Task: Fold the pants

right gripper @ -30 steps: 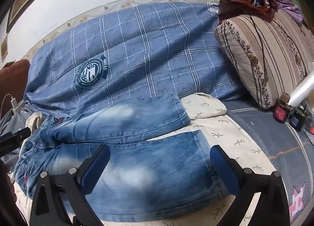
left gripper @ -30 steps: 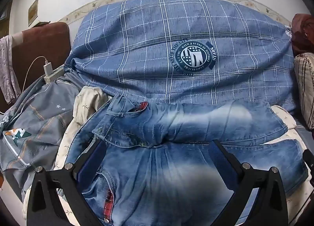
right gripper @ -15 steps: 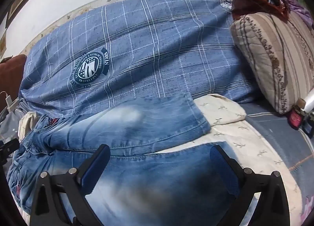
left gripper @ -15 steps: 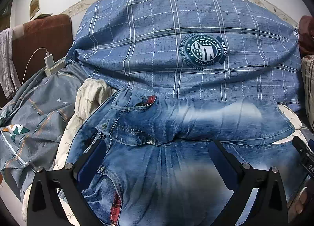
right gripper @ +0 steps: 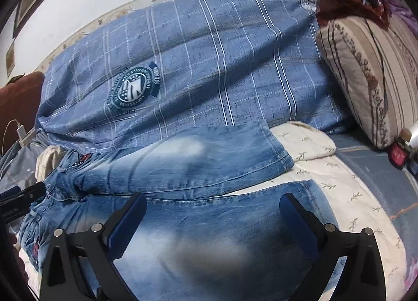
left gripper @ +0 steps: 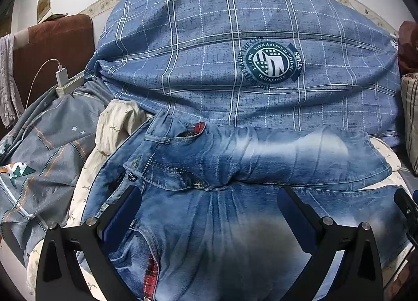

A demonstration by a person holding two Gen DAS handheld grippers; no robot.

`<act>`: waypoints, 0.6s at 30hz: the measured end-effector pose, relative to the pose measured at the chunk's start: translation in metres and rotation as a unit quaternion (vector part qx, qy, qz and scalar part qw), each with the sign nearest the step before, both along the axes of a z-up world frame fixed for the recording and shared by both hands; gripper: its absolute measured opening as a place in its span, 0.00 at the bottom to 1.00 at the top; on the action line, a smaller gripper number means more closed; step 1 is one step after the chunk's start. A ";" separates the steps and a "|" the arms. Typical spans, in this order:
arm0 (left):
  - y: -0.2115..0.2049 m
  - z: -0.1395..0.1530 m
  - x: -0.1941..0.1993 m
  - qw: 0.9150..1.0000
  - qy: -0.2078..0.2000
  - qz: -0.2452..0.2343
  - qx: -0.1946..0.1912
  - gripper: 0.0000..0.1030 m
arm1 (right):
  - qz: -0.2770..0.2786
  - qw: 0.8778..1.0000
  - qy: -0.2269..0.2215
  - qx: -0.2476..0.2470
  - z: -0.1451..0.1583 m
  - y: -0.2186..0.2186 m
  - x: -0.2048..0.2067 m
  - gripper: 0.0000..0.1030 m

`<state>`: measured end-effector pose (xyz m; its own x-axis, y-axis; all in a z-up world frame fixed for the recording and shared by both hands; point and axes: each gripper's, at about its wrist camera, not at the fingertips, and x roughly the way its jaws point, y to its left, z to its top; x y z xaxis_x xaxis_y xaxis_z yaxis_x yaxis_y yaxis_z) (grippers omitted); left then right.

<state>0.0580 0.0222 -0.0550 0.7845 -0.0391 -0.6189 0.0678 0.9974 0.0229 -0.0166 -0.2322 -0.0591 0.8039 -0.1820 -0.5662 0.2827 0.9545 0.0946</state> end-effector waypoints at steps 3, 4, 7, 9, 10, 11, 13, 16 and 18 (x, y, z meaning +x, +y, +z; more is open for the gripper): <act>-0.002 0.004 -0.006 1.000 -0.008 -0.004 0.002 1.00 | 0.005 1.000 -0.017 -0.009 0.014 0.011 -0.017 1.00; -0.004 0.006 -0.011 1.000 -0.014 -0.006 0.005 1.00 | 0.007 1.000 -0.022 -0.011 0.018 0.014 -0.023 1.00; -0.009 0.012 -0.027 0.999 -0.027 -0.014 0.012 1.00 | 0.008 0.999 -0.035 -0.022 0.029 0.024 -0.037 1.00; -0.010 0.014 -0.034 0.999 -0.027 -0.020 0.009 1.00 | 0.008 0.998 -0.044 -0.038 0.037 0.034 -0.051 1.00; -0.011 0.016 -0.040 0.999 -0.026 -0.023 0.007 1.00 | 0.009 0.998 -0.046 -0.043 0.039 0.036 -0.056 1.00; -0.011 0.016 -0.044 0.999 -0.026 -0.023 0.007 1.00 | 0.009 0.998 -0.047 -0.045 0.039 0.037 -0.058 1.00; -0.013 0.017 -0.051 0.999 -0.028 -0.024 0.012 1.00 | 0.006 0.997 -0.049 -0.051 0.039 0.041 -0.069 1.00; -0.013 0.018 -0.066 0.999 -0.032 -0.022 0.013 1.00 | 0.001 0.998 -0.049 -0.048 0.035 0.046 -0.088 1.00; -0.013 0.018 -0.076 0.999 -0.036 -0.023 0.015 1.00 | 0.002 0.997 -0.050 -0.052 0.034 0.048 -0.093 1.00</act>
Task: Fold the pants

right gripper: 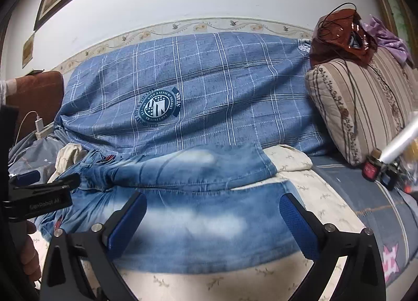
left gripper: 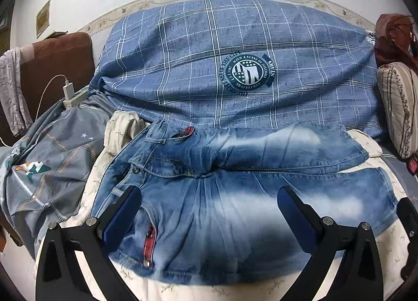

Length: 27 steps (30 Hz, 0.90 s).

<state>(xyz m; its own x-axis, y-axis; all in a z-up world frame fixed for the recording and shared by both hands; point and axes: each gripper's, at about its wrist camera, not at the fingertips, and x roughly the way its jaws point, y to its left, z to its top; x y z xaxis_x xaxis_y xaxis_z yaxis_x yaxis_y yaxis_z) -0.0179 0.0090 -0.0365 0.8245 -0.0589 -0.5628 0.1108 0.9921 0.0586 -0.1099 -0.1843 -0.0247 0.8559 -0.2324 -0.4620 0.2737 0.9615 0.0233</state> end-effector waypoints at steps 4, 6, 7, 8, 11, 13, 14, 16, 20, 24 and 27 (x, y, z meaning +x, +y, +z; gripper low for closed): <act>0.004 -0.008 -0.020 1.000 -0.002 0.005 0.009 1.00 | -0.004 1.000 -0.002 -0.010 -0.001 0.001 -0.006 1.00; 0.005 -0.012 -0.021 1.000 0.003 0.005 0.012 1.00 | -0.004 1.000 0.001 -0.010 -0.002 0.002 -0.005 1.00; 0.005 -0.013 -0.020 1.000 0.004 0.006 0.015 1.00 | -0.003 1.000 0.002 -0.009 -0.003 0.002 -0.005 1.00; 0.005 -0.014 -0.020 1.000 0.005 0.007 0.017 1.00 | 0.000 1.000 0.004 -0.009 -0.004 0.004 -0.004 1.00; 0.005 -0.017 -0.016 1.000 0.004 0.013 0.021 1.00 | 0.006 1.000 0.006 -0.013 -0.006 0.008 -0.002 1.00; 0.005 -0.018 -0.012 1.000 0.008 0.013 0.019 1.00 | 0.011 1.000 0.010 -0.013 -0.008 0.009 0.003 1.00; 0.005 -0.019 -0.012 1.000 0.009 0.013 0.019 1.00 | 0.012 1.000 0.011 -0.012 -0.009 0.009 0.003 1.00; 0.003 -0.020 -0.011 1.000 0.009 0.014 0.023 1.00 | 0.014 1.000 0.016 -0.009 -0.011 0.009 0.006 1.00; 0.004 -0.019 -0.010 1.000 0.009 0.013 0.022 1.00 | 0.015 1.000 0.017 -0.006 -0.013 0.008 0.010 1.00; 0.006 -0.019 -0.009 1.000 0.011 0.015 0.018 1.00 | 0.015 1.000 0.019 -0.005 -0.013 0.010 0.011 1.00; 0.007 -0.019 -0.009 1.000 0.012 0.015 0.016 1.00 | 0.015 1.000 0.019 -0.009 -0.014 0.011 0.011 1.00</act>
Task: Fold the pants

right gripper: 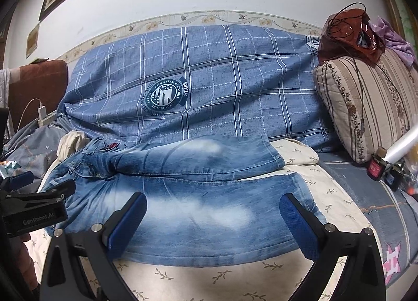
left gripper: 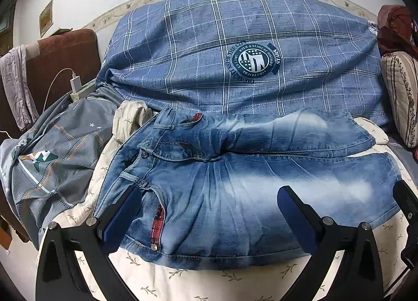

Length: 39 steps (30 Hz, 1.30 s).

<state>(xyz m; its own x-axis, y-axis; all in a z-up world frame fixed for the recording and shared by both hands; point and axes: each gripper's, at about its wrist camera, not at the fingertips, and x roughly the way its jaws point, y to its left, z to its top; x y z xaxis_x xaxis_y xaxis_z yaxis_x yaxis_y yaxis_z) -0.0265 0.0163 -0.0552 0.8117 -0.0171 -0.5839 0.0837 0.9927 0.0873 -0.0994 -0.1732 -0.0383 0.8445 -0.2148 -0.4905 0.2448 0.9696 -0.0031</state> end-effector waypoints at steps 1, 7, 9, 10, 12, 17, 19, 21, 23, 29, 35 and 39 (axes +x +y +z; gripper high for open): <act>0.000 0.000 0.000 1.000 0.000 0.000 0.000 1.00 | 0.000 1.000 0.000 -0.001 0.000 0.000 0.000 1.00; 0.000 0.000 0.001 1.000 0.001 -0.001 0.000 1.00 | 0.000 1.000 0.002 0.002 0.000 -0.001 0.002 1.00; 0.000 0.000 0.002 1.000 0.001 -0.001 -0.001 1.00 | 0.000 1.000 0.002 0.002 -0.001 -0.001 0.002 1.00; 0.000 0.000 0.002 1.000 0.001 -0.001 0.000 1.00 | 0.001 1.000 0.003 0.002 -0.001 0.000 0.003 1.00; 0.000 0.000 0.002 1.000 0.002 -0.002 0.000 1.00 | 0.001 1.000 0.004 0.001 -0.002 0.000 0.003 1.00; -0.001 0.000 0.003 1.000 0.003 -0.004 0.002 1.00 | 0.002 1.000 0.005 0.002 -0.002 0.000 0.004 1.00; -0.002 -0.001 0.004 1.000 0.003 -0.005 0.003 1.00 | 0.002 1.000 0.006 0.003 -0.003 0.001 0.005 1.00; -0.001 -0.001 0.005 1.000 0.004 -0.006 0.002 1.00 | 0.002 1.000 0.009 0.004 -0.003 0.001 0.006 1.00; -0.001 0.000 0.006 1.000 0.006 -0.006 0.000 1.00 | 0.003 1.000 0.011 0.006 -0.004 0.001 0.008 1.00; 0.001 0.000 0.011 1.000 0.010 -0.009 -0.003 1.00 | 0.005 1.000 0.016 0.005 -0.005 0.001 0.015 1.00; 0.007 -0.002 0.020 1.000 0.024 -0.007 -0.011 1.00 | -0.005 1.000 0.020 -0.002 -0.005 -0.007 0.024 1.00; 0.018 -0.001 0.041 0.999 0.042 -0.006 -0.012 1.00 | -0.017 0.999 0.027 -0.028 -0.001 -0.029 0.040 1.00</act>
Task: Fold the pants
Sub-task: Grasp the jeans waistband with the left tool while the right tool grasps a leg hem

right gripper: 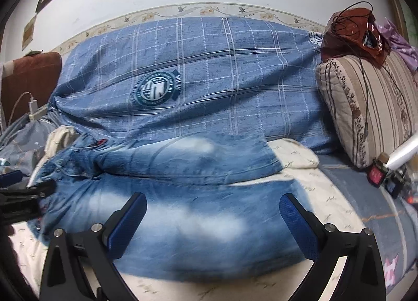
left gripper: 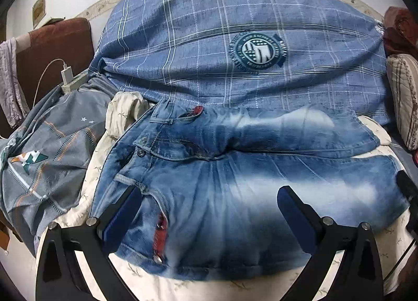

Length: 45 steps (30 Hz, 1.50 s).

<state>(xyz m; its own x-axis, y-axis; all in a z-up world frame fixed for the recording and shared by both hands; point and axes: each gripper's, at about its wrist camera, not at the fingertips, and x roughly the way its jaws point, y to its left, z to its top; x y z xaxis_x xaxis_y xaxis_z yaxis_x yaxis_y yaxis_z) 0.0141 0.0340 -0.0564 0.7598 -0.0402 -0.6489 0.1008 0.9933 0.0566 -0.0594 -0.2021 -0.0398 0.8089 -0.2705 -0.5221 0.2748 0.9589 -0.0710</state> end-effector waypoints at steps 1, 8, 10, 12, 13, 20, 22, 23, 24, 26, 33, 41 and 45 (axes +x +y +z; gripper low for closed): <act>0.004 0.001 0.005 1.000 0.003 0.003 -0.001 1.00 | -0.001 1.000 0.002 -0.003 0.001 -0.005 0.003 1.00; 0.043 0.012 0.076 0.999 -0.003 0.018 0.034 1.00 | -0.028 0.999 0.043 0.011 -0.003 -0.090 0.073 1.00; 0.054 0.012 0.106 0.998 0.004 0.015 0.056 1.00 | -0.032 0.997 0.067 0.002 -0.009 -0.109 0.101 1.00; 0.063 0.011 0.134 0.997 0.015 0.010 0.069 1.00 | -0.033 0.996 0.088 -0.008 -0.014 -0.128 0.133 1.00; 0.071 0.011 0.153 0.997 0.025 0.014 0.072 1.00 | -0.034 0.995 0.092 -0.009 -0.016 -0.131 0.140 1.00; 0.103 0.004 0.251 0.994 0.081 0.051 0.051 1.00 | -0.051 0.992 0.100 0.064 -0.027 -0.173 0.194 1.00; 0.101 0.000 0.267 0.994 0.094 0.047 0.041 1.00 | -0.051 0.990 0.108 0.078 -0.030 -0.181 0.204 1.00; 0.098 -0.004 0.275 0.993 0.104 0.047 0.033 1.00 | -0.051 0.989 0.113 0.086 -0.032 -0.185 0.210 1.00; 0.095 -0.009 0.282 0.992 0.112 0.045 0.025 1.00 | -0.051 0.988 0.116 0.092 -0.034 -0.188 0.214 1.00; 0.087 -0.020 0.295 0.991 0.131 0.035 0.016 0.99 | -0.049 0.985 0.123 0.108 -0.038 -0.196 0.221 1.00; 0.057 -0.069 0.319 0.978 0.211 -0.007 -0.011 0.59 | -0.046 0.972 0.144 0.178 -0.057 -0.226 0.248 1.00; 0.057 -0.079 0.331 0.976 0.214 -0.004 -0.031 0.58 | -0.039 0.963 0.178 0.200 -0.083 -0.231 0.281 0.99; 0.055 -0.078 0.331 0.979 0.200 0.000 -0.031 0.52 | -0.020 0.955 0.205 0.214 -0.094 -0.215 0.292 0.65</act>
